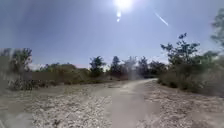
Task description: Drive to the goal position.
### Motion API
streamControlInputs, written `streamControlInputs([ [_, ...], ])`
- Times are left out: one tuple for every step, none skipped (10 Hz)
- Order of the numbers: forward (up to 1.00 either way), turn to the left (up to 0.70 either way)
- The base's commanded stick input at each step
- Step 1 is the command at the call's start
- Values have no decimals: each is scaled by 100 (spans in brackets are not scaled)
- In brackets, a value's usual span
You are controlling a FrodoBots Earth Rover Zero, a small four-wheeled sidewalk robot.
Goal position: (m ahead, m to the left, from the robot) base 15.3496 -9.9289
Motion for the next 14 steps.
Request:
streamControlInputs([
  [70, 0],
  [70, 0],
  [70, 0],
  [70, 0],
  [70, 0],
  [70, 0],
  [70, 0],
  [70, 0],
  [70, 0],
  [70, 0],
  [70, 0],
  [70, 0],
  [70, 0],
  [70, 0],
])
